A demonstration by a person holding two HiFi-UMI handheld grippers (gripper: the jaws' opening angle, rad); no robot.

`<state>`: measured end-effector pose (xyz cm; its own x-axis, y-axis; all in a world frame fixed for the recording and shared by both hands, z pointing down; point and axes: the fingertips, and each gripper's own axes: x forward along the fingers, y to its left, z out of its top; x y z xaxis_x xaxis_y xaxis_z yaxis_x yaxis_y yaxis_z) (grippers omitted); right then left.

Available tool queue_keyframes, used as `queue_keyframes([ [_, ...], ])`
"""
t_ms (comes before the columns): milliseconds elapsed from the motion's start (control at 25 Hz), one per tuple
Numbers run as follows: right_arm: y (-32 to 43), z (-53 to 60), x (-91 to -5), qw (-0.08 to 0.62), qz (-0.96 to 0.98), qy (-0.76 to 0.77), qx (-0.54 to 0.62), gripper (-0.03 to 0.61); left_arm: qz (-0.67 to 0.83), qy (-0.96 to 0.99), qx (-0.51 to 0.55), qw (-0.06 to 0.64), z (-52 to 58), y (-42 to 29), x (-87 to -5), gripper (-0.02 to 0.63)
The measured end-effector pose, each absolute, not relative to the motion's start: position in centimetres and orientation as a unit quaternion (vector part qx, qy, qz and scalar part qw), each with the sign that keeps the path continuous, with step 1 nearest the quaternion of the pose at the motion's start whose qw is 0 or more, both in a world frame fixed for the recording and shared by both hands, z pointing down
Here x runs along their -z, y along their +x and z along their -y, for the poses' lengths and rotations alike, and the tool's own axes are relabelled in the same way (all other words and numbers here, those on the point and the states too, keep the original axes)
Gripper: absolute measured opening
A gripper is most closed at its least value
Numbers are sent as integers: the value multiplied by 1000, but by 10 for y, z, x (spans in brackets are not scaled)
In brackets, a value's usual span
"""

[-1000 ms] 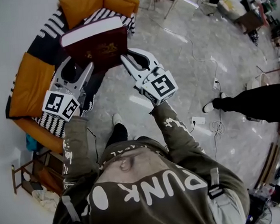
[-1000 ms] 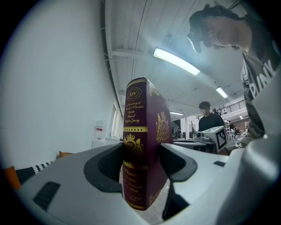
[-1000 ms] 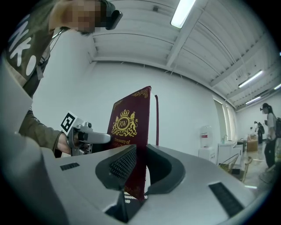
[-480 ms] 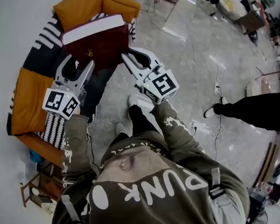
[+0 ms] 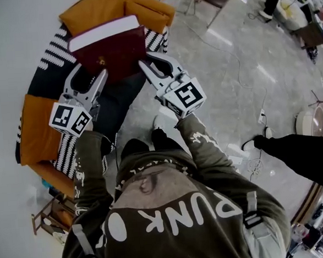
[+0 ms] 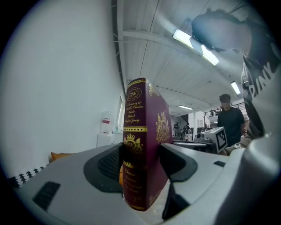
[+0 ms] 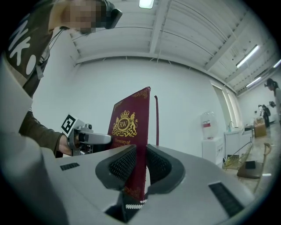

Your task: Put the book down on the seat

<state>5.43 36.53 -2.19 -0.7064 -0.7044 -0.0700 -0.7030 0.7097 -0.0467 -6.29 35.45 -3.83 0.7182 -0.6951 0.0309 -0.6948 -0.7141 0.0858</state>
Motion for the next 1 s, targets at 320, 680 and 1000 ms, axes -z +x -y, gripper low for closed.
queue_keyframes([
  [320,81,-257,-2,8,-926,-377,32,75,386,920,-10,66,-249,-38,15,250],
  [680,63,-135,-105,-28,-926,-366,85,75,383,914,-24,131,-123,-52,-92,250],
  [1000,39,-23,-278,-93,-905,-372,183,75,372,897,-49,233,-10,-77,-273,250],
])
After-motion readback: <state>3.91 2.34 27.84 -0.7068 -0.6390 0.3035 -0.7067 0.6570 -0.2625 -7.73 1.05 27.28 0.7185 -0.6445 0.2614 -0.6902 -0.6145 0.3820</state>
